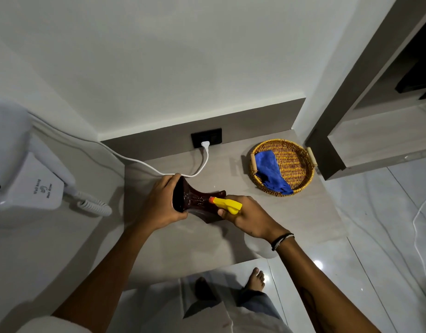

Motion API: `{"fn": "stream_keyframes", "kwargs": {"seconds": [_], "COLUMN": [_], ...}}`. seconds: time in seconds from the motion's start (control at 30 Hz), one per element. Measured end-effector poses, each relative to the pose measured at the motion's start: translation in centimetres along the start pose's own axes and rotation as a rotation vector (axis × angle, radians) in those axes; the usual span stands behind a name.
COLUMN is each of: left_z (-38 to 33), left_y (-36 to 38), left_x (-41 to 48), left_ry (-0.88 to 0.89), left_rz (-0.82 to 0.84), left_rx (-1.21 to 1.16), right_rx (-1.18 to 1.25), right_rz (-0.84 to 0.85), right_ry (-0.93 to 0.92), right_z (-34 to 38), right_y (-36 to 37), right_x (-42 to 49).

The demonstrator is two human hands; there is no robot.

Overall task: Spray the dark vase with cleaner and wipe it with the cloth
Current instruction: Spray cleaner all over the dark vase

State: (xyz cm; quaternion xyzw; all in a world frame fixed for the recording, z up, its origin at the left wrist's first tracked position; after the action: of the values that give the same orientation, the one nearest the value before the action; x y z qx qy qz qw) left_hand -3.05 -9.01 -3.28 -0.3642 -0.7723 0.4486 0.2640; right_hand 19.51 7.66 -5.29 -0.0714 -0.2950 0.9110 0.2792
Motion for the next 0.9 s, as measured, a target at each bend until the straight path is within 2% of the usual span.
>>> {"fn": "stream_keyframes", "kwargs": {"seconds": [0.13, 0.23, 0.33, 0.4, 0.6, 0.7, 0.8, 0.87, 0.9], "left_z": [-0.1, -0.4, -0.6, -0.7, -0.6, -0.1, 0.3, 0.8, 1.0], "left_y": [-0.3, -0.6, -0.8, -0.8, -0.6, -0.3, -0.2, 0.0, 0.1], "left_x": [0.0, 0.0, -0.1, -0.1, -0.1, 0.0, 0.1, -0.2, -0.2], "left_ry": [0.006, -0.006, -0.014, -0.015, 0.024, 0.054, 0.050, 0.021, -0.001], "left_rz": [-0.003, 0.011, 0.011, 0.013, -0.014, -0.027, -0.048, -0.062, -0.068], "left_rx": [0.024, 0.019, 0.008, 0.004, -0.036, -0.035, -0.042, -0.053, -0.060], "right_rx": [-0.079, -0.242, -0.415, -0.406, -0.070, -0.243, -0.431, -0.394, -0.300], "right_rz": [0.011, 0.022, 0.055, 0.061, -0.021, -0.012, -0.108, -0.177, -0.191], "right_ry": [0.078, 0.180, 0.202, 0.200, 0.164, 0.219, 0.381, 0.472, 0.518], "right_z": [-0.8, -2.3, -2.9, -2.5, 1.2, 1.1, -0.3, -0.7, -0.9], "right_y": [-0.7, -1.2, -1.6, -1.7, -0.1, 1.2, 1.3, 1.3, 1.3], "right_x": [-0.4, -1.1, -1.6, -1.7, -1.0, -1.1, -2.3, -2.9, -3.1]}}
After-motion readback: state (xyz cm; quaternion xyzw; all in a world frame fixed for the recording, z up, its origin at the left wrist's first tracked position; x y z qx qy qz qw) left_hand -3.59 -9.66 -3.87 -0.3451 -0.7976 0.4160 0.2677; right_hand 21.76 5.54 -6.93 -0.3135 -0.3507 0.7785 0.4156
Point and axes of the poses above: each hand's wrist, its own x-axis towards the middle knuckle, its own y-axis out of the palm, z = x × y, the point moved 1 cm from there along x, towards the middle knuckle, and after that the axes turned 14 degrees about -z, right-handed, at the moved point
